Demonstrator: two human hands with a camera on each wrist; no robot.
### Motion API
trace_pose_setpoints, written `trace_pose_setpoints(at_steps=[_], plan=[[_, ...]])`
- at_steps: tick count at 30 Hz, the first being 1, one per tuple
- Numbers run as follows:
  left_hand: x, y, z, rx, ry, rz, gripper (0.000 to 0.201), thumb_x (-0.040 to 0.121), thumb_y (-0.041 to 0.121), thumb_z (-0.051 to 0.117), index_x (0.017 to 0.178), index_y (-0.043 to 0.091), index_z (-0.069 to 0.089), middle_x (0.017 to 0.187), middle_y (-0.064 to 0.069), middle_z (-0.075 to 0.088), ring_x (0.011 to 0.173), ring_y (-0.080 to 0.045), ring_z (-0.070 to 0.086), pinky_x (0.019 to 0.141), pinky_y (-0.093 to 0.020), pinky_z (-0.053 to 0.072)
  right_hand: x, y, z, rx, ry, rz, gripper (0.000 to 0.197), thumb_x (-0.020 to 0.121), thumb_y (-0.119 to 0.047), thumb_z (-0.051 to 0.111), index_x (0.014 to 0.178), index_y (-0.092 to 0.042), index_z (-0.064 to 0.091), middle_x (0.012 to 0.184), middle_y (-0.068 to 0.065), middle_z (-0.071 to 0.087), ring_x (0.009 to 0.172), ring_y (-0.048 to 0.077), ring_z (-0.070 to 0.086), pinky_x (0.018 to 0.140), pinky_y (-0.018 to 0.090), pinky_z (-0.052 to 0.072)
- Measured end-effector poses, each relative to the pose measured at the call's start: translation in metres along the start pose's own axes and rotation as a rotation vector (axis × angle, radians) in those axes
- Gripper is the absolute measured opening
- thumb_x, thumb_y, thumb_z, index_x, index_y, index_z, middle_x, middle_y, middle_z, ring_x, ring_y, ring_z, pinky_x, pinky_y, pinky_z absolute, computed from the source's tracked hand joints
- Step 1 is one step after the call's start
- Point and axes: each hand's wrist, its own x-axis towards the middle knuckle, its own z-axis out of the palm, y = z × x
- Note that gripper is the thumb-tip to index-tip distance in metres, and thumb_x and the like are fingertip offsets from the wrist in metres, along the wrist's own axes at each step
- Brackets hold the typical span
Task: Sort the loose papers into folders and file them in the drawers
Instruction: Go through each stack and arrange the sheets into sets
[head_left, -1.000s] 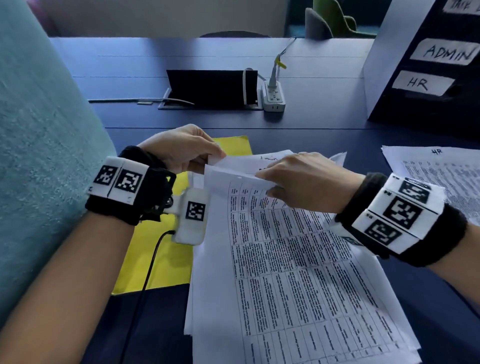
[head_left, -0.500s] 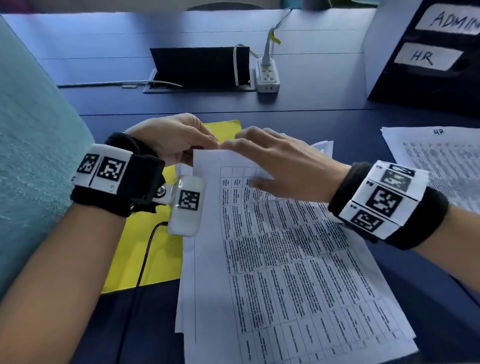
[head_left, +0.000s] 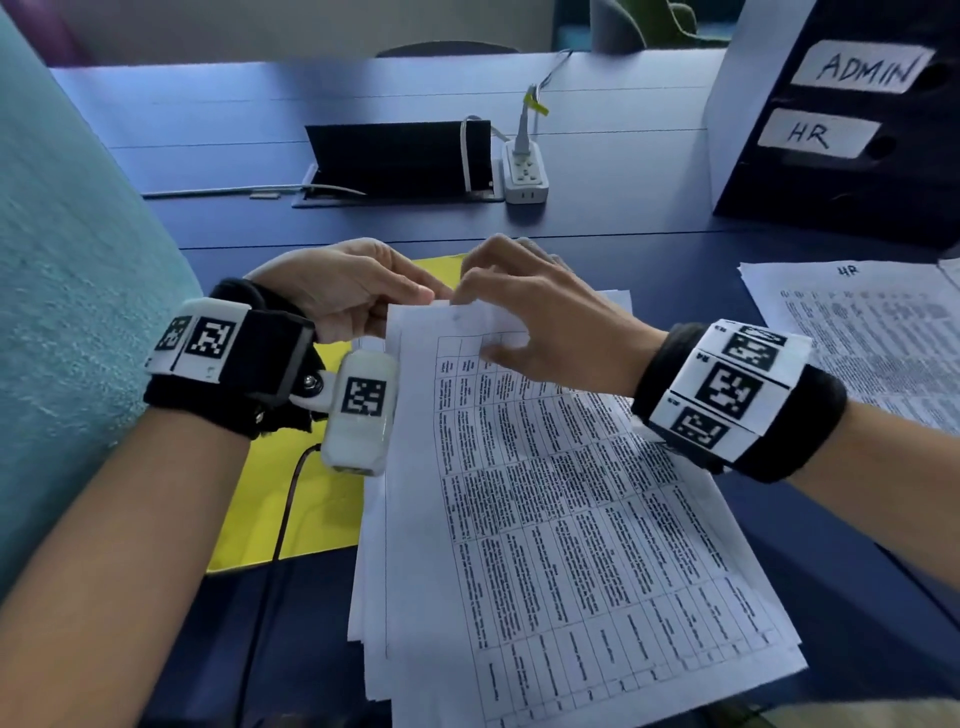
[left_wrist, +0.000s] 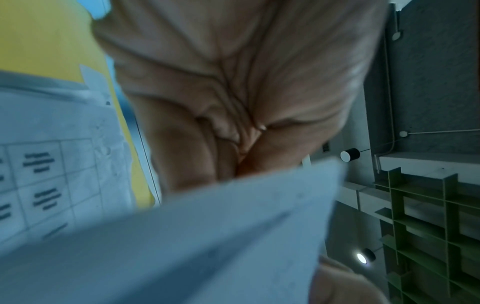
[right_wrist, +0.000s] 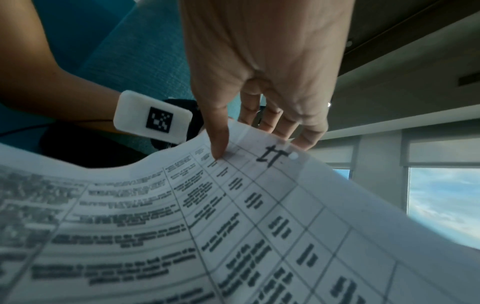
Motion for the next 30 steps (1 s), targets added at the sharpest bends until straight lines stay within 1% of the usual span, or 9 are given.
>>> trace_pose_setpoints(at_steps=[6, 9, 10, 14, 17, 20, 24, 27, 30], plan=[[-0.005, 0.001, 0.006, -0.048, -0.04, 0.025, 0.038, 0.073, 0.012, 0.054, 0.109, 0.004, 0.064, 0.081, -0.007, 0.071, 0.063, -0.013, 0.067, 0.057, -0.02, 0.055, -0.001, -0.006, -0.011, 0.122, -0.001, 0.093, 0.037, 0.073, -0.007, 0.073, 0.108, -0.013, 0.062, 0.106, -0.003, 0.041, 0.096, 0.016, 0.047, 0.081, 0.044, 0.048], [-0.007, 0.0, 0.01, -0.043, -0.036, 0.02, 0.034, 0.077, 0.011, 0.053, 0.11, 0.005, 0.062, 0.077, -0.005, 0.071, 0.059, -0.011, 0.066, 0.055, -0.019, 0.055, -0.004, -0.006, -0.013, 0.132, 0.009, 0.079, 0.03, 0.073, -0.006, 0.075, 0.102, -0.01, 0.065, 0.107, -0.001, 0.041, 0.095, 0.014, 0.044, 0.084, 0.032, 0.043], [-0.007, 0.0, 0.012, -0.041, -0.009, 0.025, 0.028, 0.081, 0.008, 0.052, 0.107, 0.006, 0.063, 0.073, -0.004, 0.07, 0.056, -0.009, 0.065, 0.053, -0.017, 0.054, -0.005, -0.005, -0.012, 0.126, 0.009, 0.073, 0.028, 0.072, -0.006, 0.075, 0.098, -0.008, 0.065, 0.107, 0.0, 0.042, 0.094, 0.015, 0.043, 0.084, 0.032, 0.041], [-0.002, 0.0, 0.015, 0.005, 0.219, 0.097, 0.02, 0.093, 0.001, 0.046, 0.091, 0.011, 0.063, 0.068, -0.004, 0.055, 0.049, -0.007, 0.054, 0.048, -0.014, 0.051, -0.013, -0.006, -0.013, -0.019, -0.019, 0.011, 0.016, 0.067, -0.022, 0.074, 0.077, -0.012, 0.065, 0.107, 0.008, 0.051, 0.095, 0.024, 0.042, 0.081, 0.052, 0.042], [0.008, -0.002, 0.014, 0.152, 0.444, 0.137, 0.021, 0.095, 0.002, 0.043, 0.089, 0.01, 0.062, 0.065, -0.001, 0.043, 0.047, -0.003, 0.05, 0.05, -0.013, 0.053, -0.025, -0.013, -0.021, -0.053, -0.119, -0.086, 0.007, 0.068, -0.012, 0.06, 0.067, -0.017, 0.056, 0.091, 0.0, 0.055, 0.083, 0.018, 0.05, 0.072, 0.047, 0.047], [0.017, -0.006, 0.016, 0.201, 0.507, 0.161, 0.021, 0.095, 0.002, 0.041, 0.092, 0.006, 0.061, 0.068, -0.001, 0.049, 0.053, -0.005, 0.054, 0.052, -0.013, 0.052, -0.038, -0.019, -0.02, -0.08, -0.254, -0.1, 0.02, 0.069, 0.006, 0.055, 0.075, -0.013, 0.055, 0.083, -0.003, 0.056, 0.073, 0.017, 0.054, 0.068, 0.04, 0.051], [0.021, -0.009, 0.017, 0.227, 0.466, 0.174, 0.022, 0.097, 0.005, 0.041, 0.089, 0.006, 0.061, 0.075, -0.005, 0.054, 0.063, -0.011, 0.053, 0.051, -0.011, 0.052, -0.042, -0.022, -0.009, -0.181, -0.354, -0.005, 0.03, 0.075, 0.006, 0.054, 0.097, -0.012, 0.062, 0.098, 0.001, 0.057, 0.086, 0.016, 0.046, 0.075, 0.035, 0.049], [0.012, -0.008, 0.018, 0.203, 0.32, 0.217, 0.031, 0.097, 0.015, 0.046, 0.071, 0.01, 0.061, 0.078, -0.007, 0.06, 0.061, -0.01, 0.058, 0.05, -0.011, 0.051, -0.036, -0.019, -0.011, -0.192, -0.129, 0.059, 0.013, 0.073, 0.005, 0.067, 0.08, -0.006, 0.067, 0.11, 0.016, 0.057, 0.099, 0.03, 0.052, 0.081, 0.043, 0.05], [0.001, -0.003, 0.022, 0.135, 0.125, 0.2, 0.039, 0.096, 0.031, 0.04, 0.073, 0.007, 0.061, 0.059, 0.001, 0.065, 0.049, -0.006, 0.059, 0.049, -0.014, 0.05, -0.025, -0.012, -0.014, -0.181, -0.011, 0.117, 0.014, 0.074, -0.002, 0.069, 0.083, -0.008, 0.061, 0.128, 0.02, 0.051, 0.113, 0.037, 0.05, 0.087, 0.045, 0.041]])
